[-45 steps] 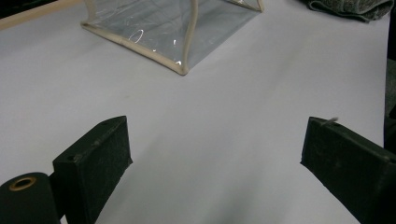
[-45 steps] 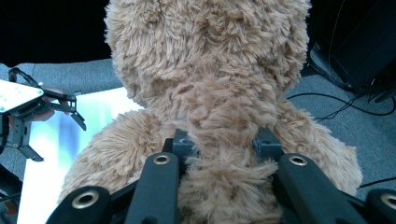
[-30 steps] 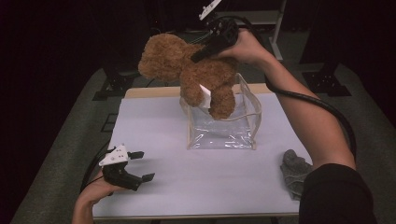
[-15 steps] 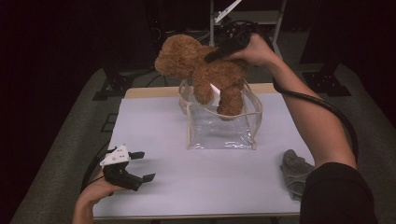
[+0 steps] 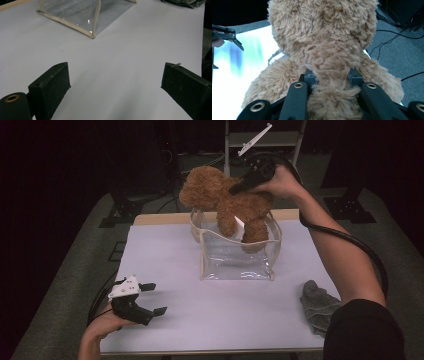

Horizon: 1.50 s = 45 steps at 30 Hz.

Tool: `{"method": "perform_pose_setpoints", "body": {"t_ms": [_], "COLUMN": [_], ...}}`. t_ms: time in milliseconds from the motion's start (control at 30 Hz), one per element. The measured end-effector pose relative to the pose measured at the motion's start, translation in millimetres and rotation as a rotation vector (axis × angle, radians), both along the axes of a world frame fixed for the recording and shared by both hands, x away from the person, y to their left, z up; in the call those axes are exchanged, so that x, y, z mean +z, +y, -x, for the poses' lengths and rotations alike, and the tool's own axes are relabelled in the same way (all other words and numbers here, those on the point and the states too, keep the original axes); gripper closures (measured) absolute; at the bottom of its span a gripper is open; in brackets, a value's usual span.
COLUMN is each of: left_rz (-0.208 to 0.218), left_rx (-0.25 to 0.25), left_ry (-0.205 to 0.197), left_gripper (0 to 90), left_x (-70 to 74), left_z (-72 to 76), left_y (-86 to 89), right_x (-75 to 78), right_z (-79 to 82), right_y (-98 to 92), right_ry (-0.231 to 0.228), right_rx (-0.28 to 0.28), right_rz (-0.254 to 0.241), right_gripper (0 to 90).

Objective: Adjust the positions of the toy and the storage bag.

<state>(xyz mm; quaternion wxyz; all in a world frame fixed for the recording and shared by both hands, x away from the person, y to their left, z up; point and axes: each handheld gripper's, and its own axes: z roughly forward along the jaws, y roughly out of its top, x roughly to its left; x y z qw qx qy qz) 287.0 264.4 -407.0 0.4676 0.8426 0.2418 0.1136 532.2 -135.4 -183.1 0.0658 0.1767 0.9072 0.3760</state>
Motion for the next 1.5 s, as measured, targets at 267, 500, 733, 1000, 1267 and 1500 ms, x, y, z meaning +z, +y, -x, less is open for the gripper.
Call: {"method": "perform_pose_setpoints", "body": {"t_ms": [267, 500, 733, 1000, 1267, 1500], "left_rz": [-0.006, -0.006, -0.008, -0.019, -0.017, -0.012], "left_rx": [-0.006, -0.014, -0.018, -0.023, -0.022, -0.018], "left_ry": [0.009, 0.008, 0.012, 0.016, 0.013, 0.015], "left_gripper": [7.6, 7.6, 7.6, 7.6, 7.6, 7.6], "left_x": [-2.1, -2.7, -3.2, -3.6, -3.6, -2.8], "left_z": [-0.4, -0.1, -0.1, -0.7, -0.6, 0.2], "left_y": [-1.9, -3.5, -5.0, -5.1, -5.3, -5.0], "right_x": [-21.9, -43.7, -63.4, -89.0, -92.7, -89.9], "right_z": [7.2, 13.3, 18.2, 23.5, 26.7, 27.6], "right_y": [-5.6, -11.0, -14.1, -14.0, -17.5, -17.9], "right_ry": [0.029, 0.070, 0.109, 0.169, 0.173, 0.138], "right_rx": [0.008, -0.001, -0.002, -0.002, -0.001, -0.003], "right_rz": [0.022, 0.033, 0.066, 0.142, 0.143, 0.125], "right_gripper": [69.0, 69.1, 69.0, 69.1, 68.2, 53.3]}}
